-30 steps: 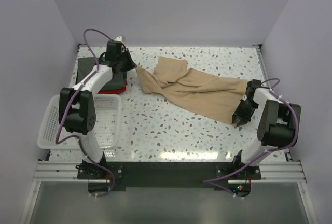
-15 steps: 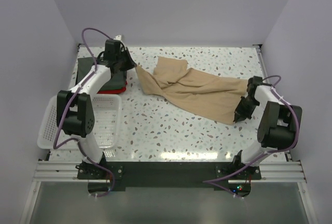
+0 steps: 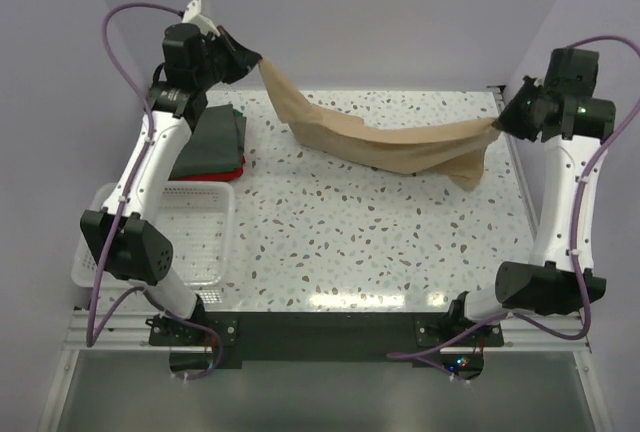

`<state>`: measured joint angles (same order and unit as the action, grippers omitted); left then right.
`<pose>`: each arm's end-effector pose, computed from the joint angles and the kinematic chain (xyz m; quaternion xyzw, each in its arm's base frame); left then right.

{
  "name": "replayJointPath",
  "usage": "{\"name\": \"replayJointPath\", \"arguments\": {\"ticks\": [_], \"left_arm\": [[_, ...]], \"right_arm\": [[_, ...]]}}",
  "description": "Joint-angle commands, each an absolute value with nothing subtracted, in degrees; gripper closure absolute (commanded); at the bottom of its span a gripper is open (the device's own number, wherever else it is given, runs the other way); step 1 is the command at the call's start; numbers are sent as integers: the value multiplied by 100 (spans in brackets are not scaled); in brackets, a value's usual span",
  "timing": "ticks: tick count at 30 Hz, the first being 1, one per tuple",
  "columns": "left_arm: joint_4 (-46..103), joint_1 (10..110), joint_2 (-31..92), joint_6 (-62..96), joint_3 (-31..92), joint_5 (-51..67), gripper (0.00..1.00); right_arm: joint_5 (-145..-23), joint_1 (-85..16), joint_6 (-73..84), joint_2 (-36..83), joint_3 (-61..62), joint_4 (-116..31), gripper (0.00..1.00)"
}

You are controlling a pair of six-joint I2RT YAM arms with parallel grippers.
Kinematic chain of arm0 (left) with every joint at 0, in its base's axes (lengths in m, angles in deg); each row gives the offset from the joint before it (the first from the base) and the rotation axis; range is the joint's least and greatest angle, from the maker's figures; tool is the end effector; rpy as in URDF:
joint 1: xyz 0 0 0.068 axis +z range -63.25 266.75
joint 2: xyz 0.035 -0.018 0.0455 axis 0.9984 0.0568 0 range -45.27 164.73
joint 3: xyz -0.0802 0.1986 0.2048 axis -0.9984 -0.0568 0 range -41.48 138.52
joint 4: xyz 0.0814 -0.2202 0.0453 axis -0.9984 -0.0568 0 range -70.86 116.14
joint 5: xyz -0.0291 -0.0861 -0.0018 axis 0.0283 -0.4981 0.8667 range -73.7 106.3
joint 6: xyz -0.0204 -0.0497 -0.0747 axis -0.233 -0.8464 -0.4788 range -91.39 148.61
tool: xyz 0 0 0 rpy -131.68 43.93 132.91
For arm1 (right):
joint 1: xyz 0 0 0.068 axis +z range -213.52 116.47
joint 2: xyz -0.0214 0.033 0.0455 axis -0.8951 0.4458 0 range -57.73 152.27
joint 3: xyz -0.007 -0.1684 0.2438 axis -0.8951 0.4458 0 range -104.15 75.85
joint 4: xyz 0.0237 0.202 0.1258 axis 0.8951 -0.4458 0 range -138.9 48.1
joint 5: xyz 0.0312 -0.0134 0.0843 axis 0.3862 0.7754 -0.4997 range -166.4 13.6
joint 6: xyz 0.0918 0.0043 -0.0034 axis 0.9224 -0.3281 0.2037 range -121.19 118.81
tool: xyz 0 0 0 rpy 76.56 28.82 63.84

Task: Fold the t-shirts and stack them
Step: Flatten the tshirt out

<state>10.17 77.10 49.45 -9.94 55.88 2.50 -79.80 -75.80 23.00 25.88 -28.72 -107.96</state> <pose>0.4026 -0.0885 0.4353 -0.1222 0.7727 -0.3374 0.5236 0.2779 -0.0554 0.4243 0.2783 0.8810 0.0668 0.3768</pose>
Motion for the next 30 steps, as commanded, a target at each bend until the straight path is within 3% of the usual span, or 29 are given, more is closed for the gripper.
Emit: {"name": "replayJointPath", "arguments": {"ticks": [1, 6, 17, 23, 30], "left_arm": [[1243, 7769, 4456, -1410, 6379, 101, 100], [1444, 7769, 3798, -1753, 6838, 303, 100], [1700, 7761, 2575, -1938, 7163, 953, 100], [1902, 7769, 2793, -2000, 7014, 796, 100], [2254, 7752, 4119, -2114, 6942, -21, 100]], "right_arm": [[-7676, -7574, 2219, 2445, -4163, -11431, 100], [-7377, -7565, 2184, 2147, -5630, -11380, 100], [-7060, -7565, 2386, 1065, -6239, -10352, 100], [-7156, -7574, 2482, 1170, -5539, -9991, 100], [-7104, -7574, 2518, 1758, -4852, -9737, 100]]}}
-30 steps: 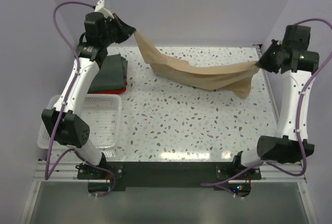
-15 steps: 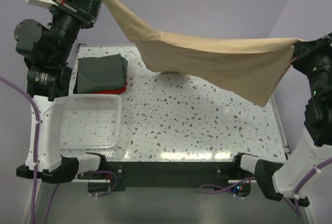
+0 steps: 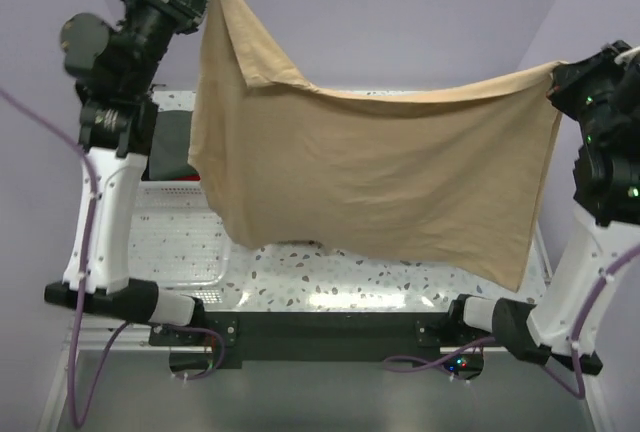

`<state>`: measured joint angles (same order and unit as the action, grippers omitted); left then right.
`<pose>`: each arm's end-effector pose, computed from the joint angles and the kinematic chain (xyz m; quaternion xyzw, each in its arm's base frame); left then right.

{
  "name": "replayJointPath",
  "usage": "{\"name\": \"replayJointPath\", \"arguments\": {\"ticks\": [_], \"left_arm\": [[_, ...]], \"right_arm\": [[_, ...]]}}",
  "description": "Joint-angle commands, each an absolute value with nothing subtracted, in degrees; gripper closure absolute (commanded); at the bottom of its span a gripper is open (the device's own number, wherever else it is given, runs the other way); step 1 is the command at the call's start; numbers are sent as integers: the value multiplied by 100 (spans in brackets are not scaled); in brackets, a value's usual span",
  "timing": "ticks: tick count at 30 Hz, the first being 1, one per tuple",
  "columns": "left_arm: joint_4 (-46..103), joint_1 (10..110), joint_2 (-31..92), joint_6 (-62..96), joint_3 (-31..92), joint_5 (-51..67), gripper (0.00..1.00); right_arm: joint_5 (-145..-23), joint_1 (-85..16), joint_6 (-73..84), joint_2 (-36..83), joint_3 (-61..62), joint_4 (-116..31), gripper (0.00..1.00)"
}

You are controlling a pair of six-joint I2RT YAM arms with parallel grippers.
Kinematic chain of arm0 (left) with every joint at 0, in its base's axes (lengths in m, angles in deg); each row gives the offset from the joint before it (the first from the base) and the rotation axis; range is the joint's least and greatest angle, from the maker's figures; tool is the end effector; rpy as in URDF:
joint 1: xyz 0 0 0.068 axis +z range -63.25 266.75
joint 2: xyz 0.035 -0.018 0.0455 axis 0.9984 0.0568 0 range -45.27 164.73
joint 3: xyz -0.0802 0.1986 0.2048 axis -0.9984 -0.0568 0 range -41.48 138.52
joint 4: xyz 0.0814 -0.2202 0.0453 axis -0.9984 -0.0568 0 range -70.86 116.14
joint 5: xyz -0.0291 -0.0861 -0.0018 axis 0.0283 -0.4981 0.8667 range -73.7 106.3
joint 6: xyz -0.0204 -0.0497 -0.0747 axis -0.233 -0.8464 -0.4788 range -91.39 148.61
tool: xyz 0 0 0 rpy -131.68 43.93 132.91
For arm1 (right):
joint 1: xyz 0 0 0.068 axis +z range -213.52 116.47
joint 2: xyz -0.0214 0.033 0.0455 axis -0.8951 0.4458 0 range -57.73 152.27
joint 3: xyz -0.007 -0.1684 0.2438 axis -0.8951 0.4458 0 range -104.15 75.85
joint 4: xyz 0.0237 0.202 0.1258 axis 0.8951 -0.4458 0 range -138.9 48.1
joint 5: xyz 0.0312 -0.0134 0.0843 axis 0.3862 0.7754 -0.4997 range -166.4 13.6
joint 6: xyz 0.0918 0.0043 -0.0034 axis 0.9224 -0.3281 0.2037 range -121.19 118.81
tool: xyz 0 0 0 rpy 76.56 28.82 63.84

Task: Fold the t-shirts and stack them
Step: Flatten the tshirt out

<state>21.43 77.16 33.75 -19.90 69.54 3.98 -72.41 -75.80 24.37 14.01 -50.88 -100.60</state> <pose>0.2516 -0.0604 0.6354 -0.0860 0.5183 -0.4610 0.7151 0.1584 -0.0403 0.5926 0.2590 0.6821 0.0538 0.6818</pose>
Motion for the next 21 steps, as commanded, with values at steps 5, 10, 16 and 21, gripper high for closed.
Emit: {"name": "replayJointPath", "arguments": {"ticks": [5, 10, 16, 21], "left_arm": [[2271, 7725, 5042, -2053, 7478, -233, 100], [2297, 7717, 5501, -2131, 8401, -338, 100], [2227, 7717, 5247, -2132, 8561, -497, 100], [2253, 7725, 4386, -2017, 8131, -313, 100]], "right_arm": [[-7016, -7565, 2491, 2241, -4675, -9552, 100], [-6981, -7565, 2491, 2497, -4947, -9472, 100], [-6911, -7565, 2518, 2314, -5220, -9420, 100], [-6849, -7565, 2570, 1883, -5291, -9402, 100]]}}
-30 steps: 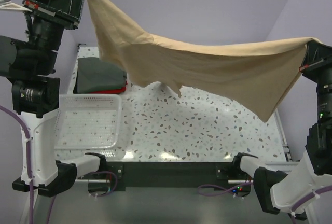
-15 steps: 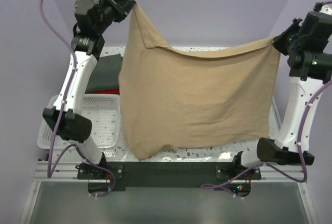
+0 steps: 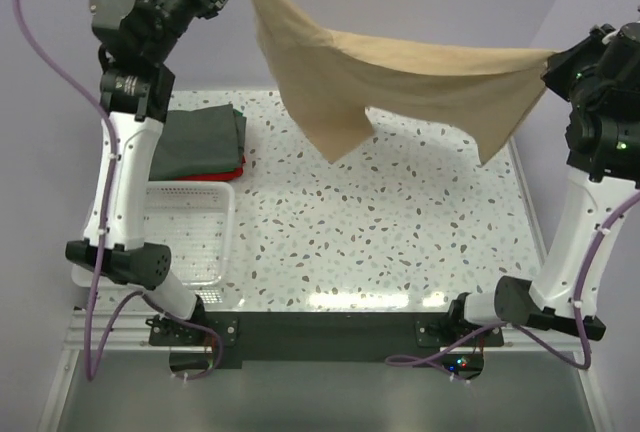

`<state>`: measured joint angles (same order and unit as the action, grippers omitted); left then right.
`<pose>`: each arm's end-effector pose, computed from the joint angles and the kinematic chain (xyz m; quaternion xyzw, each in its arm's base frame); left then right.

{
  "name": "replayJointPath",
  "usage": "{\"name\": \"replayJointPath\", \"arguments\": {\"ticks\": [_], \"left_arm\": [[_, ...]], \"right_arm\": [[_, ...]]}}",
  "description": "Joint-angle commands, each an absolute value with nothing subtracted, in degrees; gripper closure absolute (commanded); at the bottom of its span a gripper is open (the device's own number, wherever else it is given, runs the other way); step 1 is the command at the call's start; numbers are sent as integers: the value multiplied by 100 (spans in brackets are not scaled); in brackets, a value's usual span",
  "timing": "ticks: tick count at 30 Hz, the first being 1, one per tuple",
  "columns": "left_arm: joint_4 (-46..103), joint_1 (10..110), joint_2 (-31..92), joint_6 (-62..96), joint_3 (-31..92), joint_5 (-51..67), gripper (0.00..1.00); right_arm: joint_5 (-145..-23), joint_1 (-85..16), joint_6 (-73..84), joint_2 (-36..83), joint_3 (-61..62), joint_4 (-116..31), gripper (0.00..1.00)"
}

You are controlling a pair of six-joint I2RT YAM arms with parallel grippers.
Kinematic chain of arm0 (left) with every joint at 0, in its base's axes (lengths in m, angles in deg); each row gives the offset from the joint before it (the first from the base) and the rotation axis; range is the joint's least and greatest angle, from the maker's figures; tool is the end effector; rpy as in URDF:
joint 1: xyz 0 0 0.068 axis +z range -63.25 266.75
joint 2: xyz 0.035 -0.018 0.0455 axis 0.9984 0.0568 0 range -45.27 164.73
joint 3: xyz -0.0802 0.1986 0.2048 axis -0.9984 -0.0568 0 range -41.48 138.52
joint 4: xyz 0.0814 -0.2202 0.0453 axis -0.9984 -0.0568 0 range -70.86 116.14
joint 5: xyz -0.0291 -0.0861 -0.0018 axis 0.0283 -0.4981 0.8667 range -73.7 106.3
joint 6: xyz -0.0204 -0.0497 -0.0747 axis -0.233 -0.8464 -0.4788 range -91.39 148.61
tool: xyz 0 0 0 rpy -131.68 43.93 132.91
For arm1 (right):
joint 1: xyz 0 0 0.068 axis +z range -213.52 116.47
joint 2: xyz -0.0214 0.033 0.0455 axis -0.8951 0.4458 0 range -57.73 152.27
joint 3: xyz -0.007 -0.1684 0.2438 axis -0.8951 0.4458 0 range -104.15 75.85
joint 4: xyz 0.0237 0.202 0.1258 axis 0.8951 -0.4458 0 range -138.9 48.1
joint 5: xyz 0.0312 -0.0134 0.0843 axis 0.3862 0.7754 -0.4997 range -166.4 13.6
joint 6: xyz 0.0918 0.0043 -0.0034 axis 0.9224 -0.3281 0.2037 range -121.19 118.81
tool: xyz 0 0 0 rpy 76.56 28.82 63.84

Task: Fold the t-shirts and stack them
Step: Flatten the tshirt out

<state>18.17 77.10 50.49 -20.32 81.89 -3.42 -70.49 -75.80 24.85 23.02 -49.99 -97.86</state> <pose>0.3500 -0.0878 0.6068 -0.0590 0.5817 -0.4800 0.6541 0.2332 -0.0594 0.5675 0.2837 0.7164 0.0367 0.6363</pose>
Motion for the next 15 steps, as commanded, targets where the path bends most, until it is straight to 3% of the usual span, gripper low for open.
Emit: {"name": "replayJointPath", "arguments": {"ticks": [1, 7, 15], "left_arm": [[2253, 7725, 4263, -1991, 8095, -243, 100], [2096, 7725, 3332, -1597, 8129, 92, 100], [2226, 7725, 3304, -1498, 8745, 233, 100]], "right_arm": [[-6823, -7574, 2579, 1717, -5291, -9367, 100], [-6533, -7565, 2483, 1206, -5606, -9332, 100], [-6138, -7557, 2369, 1047, -5976, -9226, 100]]}}
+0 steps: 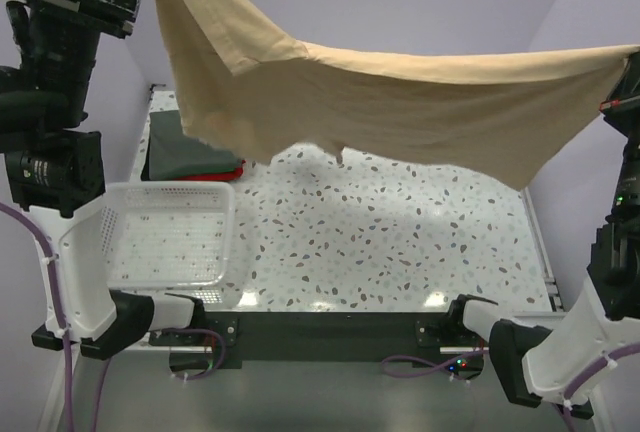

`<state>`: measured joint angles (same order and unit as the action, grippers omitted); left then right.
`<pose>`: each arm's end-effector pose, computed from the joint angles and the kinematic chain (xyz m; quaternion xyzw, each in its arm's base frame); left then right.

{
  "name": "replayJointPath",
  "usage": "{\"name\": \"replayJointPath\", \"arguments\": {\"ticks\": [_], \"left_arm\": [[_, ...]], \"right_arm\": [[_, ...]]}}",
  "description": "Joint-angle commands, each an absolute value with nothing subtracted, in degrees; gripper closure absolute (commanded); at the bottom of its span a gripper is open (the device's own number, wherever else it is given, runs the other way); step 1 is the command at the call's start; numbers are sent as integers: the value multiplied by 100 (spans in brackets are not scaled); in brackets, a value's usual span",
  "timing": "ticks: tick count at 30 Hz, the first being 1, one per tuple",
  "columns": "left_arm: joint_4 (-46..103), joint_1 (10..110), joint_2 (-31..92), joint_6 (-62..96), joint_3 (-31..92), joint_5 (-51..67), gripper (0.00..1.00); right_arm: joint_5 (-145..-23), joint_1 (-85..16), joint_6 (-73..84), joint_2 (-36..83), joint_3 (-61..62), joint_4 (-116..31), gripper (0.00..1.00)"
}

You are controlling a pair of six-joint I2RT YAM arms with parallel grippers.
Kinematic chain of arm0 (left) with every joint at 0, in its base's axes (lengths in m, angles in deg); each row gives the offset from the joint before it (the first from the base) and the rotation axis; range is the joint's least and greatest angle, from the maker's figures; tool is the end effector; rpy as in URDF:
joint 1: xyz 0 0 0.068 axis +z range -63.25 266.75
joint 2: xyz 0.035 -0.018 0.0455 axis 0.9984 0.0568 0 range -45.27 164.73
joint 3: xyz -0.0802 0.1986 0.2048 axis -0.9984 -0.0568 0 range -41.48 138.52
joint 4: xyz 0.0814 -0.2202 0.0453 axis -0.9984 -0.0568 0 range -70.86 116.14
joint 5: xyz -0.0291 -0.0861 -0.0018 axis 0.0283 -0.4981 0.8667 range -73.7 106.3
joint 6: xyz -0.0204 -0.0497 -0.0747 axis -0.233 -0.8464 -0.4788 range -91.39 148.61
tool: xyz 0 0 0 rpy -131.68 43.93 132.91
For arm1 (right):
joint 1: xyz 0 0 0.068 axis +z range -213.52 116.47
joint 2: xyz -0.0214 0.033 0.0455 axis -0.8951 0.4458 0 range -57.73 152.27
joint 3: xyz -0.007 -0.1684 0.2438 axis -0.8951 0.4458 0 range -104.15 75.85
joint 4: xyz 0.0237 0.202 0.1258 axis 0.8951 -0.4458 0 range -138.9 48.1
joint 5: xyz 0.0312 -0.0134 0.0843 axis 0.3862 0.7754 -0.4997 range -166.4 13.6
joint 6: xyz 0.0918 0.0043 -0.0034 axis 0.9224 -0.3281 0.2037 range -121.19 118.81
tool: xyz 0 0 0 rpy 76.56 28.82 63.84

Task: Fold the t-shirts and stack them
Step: Flatten the tshirt out

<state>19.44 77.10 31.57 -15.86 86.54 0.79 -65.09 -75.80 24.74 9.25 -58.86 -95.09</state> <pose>0.1498 -0.0479 0.7115 0.0040 0.4030 -0.4621 0.7900 0.0801 -0.0340 0.6450 0.2730 0.5499 0.0337 0.7886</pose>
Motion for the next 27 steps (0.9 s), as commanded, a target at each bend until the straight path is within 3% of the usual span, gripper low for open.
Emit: {"name": "replayJointPath", "arguments": {"ticks": [1, 6, 13, 15, 16, 17, 18, 19, 21, 24, 27], "left_arm": [[2279, 7725, 3417, -1525, 8736, 224, 100], [2868, 7725, 4076, -1814, 8192, -65, 100], [2668, 7655, 7000, -1754, 8654, -786, 100], [2327, 7612, 8017, -1623, 9077, -979, 88], [2263, 7594, 8276, -1613, 9270, -1059, 65], [2262, 7576, 8461, -1630, 9272, -1138, 54], [2271, 7515, 8637, -1648, 9212, -1165, 47], [2410, 7488, 8630, -1622, 8915, -1191, 40], [2535, 7348, 8333, -1430, 8422, -1112, 36], [2650, 7190, 7919, -1201, 7614, -1077, 30], [2070, 6970, 7532, -945, 7078, -972, 30]], "right_arm": [[-5972, -7539, 2368, 1108, -5889, -9261, 100], [-5856, -7495, 2482, 1651, -4994, -9279, 100], [-5469, -7530, 2404, 2680, -2937, -7744, 100], [-5329, -7583, 2439, 3206, -2742, -7600, 98], [-5294, -7574, 2421, 3375, -2750, -7626, 88], [-5311, -7592, 2352, 3576, -2768, -7661, 76], [-5328, -7583, 2299, 3726, -2812, -7705, 50], [-5372, -7583, 2272, 4006, -2838, -7836, 38], [-5625, -7592, 2105, 4149, -2778, -7890, 13], [-5925, -7592, 1999, 4054, -2365, -7794, 2], [-6224, -7583, 1955, 3720, -1820, -7662, 1]]}}
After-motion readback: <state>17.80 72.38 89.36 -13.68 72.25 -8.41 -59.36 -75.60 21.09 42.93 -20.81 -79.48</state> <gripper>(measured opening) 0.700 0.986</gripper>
